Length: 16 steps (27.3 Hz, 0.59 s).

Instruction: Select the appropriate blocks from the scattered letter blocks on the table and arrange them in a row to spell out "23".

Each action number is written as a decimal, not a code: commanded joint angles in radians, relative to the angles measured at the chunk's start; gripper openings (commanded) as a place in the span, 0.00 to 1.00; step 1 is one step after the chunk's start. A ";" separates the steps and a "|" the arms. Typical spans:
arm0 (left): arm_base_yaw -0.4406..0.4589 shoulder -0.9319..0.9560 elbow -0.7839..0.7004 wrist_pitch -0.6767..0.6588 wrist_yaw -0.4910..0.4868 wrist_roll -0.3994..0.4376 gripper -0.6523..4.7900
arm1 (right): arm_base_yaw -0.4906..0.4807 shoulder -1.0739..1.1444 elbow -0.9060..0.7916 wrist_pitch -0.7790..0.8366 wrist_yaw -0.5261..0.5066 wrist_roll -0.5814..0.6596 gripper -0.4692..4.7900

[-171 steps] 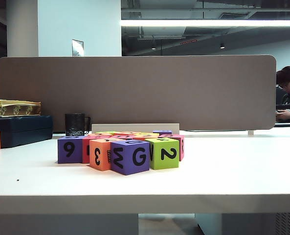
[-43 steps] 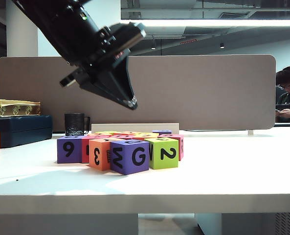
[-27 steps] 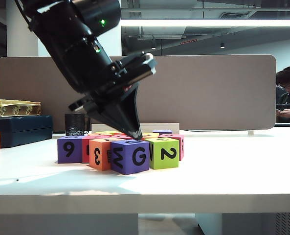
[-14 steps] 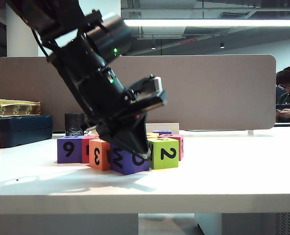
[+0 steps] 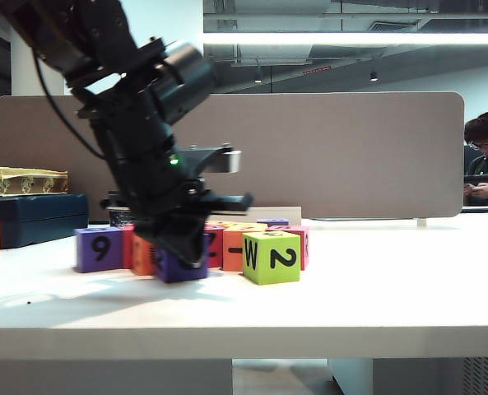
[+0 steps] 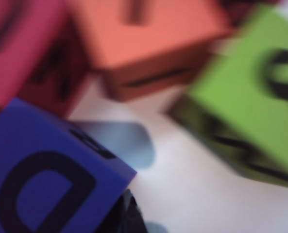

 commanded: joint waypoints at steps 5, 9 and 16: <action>0.110 -0.005 0.003 -0.002 -0.013 0.001 0.11 | 0.000 0.002 0.002 0.015 0.001 -0.004 0.09; 0.183 -0.005 0.012 -0.007 -0.013 0.002 0.11 | 0.000 0.002 0.002 0.015 0.001 -0.004 0.09; 0.294 -0.021 0.142 -0.123 0.072 0.003 0.11 | -0.002 0.002 0.002 0.014 0.001 -0.004 0.09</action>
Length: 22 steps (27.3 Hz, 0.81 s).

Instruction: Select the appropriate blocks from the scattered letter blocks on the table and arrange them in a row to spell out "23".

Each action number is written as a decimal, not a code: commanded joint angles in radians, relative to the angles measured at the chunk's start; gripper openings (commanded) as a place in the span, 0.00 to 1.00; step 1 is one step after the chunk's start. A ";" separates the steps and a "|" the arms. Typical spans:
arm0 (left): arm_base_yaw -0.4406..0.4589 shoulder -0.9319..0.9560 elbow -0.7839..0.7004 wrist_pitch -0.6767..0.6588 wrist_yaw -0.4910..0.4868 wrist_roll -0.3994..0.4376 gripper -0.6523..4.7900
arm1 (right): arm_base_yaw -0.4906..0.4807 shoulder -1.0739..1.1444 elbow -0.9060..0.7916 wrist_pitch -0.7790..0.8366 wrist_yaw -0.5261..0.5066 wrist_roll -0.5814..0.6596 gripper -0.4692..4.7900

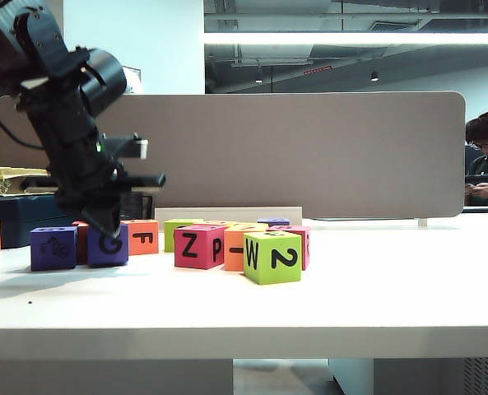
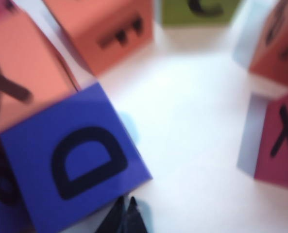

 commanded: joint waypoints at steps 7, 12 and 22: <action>-0.005 -0.027 0.209 -0.200 0.173 0.003 0.11 | -0.001 0.002 0.002 0.013 0.001 -0.004 0.09; 0.003 -0.026 0.283 -0.194 0.168 0.104 0.11 | -0.001 0.002 0.002 0.002 0.000 -0.004 0.09; 0.005 0.019 0.352 -0.130 0.151 0.303 0.74 | -0.001 0.002 0.002 -0.014 0.000 -0.004 0.09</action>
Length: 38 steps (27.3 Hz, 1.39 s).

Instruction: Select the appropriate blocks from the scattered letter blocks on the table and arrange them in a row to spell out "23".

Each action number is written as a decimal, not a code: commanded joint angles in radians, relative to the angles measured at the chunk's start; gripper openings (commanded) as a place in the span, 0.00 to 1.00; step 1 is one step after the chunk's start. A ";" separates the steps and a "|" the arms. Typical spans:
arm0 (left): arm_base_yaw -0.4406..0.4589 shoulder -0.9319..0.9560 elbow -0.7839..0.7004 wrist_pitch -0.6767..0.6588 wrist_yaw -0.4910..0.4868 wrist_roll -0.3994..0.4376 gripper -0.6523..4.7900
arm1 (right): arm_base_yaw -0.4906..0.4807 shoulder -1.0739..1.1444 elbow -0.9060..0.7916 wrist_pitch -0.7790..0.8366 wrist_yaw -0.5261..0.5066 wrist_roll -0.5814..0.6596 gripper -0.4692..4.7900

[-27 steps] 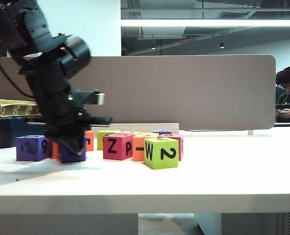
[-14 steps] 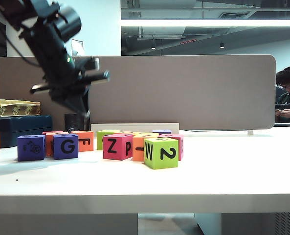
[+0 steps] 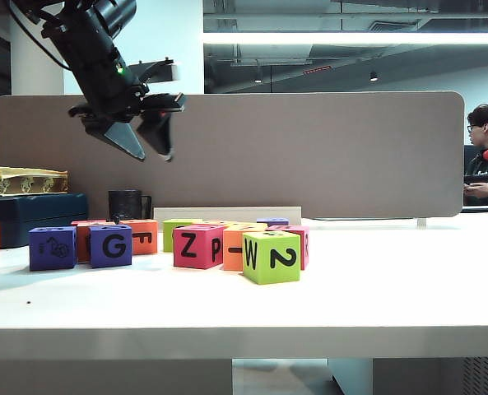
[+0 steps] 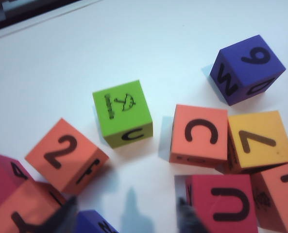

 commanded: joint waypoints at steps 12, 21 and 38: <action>0.137 0.219 0.211 -0.119 0.140 0.167 0.82 | 0.000 0.002 0.002 0.009 0.000 -0.003 0.09; 0.196 0.293 0.235 -0.121 0.269 0.391 0.82 | 0.000 0.002 0.002 0.010 0.003 -0.003 0.09; 0.197 0.377 0.246 0.006 0.232 0.484 0.88 | 0.000 0.005 0.002 0.010 0.001 -0.003 0.09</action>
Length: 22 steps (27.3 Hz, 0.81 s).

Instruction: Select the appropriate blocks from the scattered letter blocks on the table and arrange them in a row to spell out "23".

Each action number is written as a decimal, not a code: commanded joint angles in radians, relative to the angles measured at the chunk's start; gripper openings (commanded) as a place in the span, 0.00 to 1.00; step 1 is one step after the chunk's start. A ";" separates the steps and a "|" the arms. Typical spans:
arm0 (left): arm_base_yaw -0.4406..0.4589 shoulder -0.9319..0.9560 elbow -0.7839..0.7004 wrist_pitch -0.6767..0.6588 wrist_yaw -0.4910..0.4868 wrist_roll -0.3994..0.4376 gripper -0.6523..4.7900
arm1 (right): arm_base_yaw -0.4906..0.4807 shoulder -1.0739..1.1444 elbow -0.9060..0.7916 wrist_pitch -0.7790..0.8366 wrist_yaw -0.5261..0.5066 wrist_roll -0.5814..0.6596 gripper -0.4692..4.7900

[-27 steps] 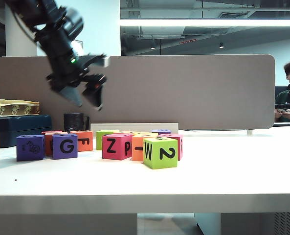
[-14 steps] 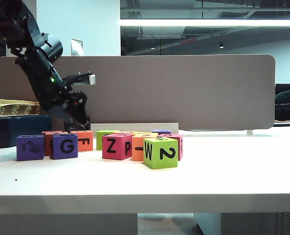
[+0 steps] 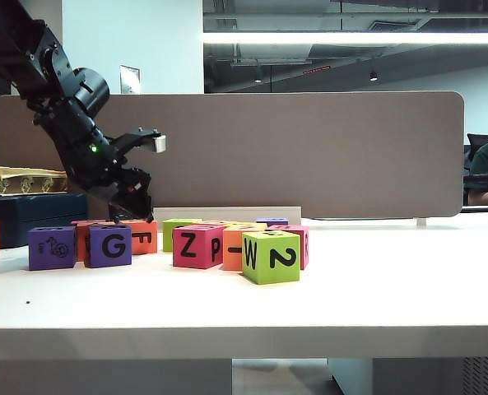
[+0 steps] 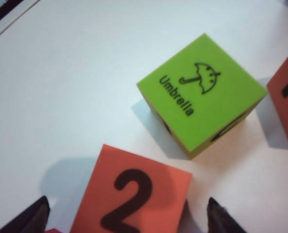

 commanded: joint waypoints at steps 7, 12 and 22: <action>0.000 0.048 0.003 0.022 -0.026 0.002 0.83 | 0.000 0.005 0.002 0.013 0.002 -0.003 0.09; 0.000 0.052 0.003 0.011 -0.037 -0.027 0.61 | 0.000 0.005 0.002 0.013 0.019 -0.003 0.09; -0.002 -0.042 0.003 0.017 -0.035 -0.168 0.53 | 0.000 0.005 0.002 0.013 0.047 -0.003 0.09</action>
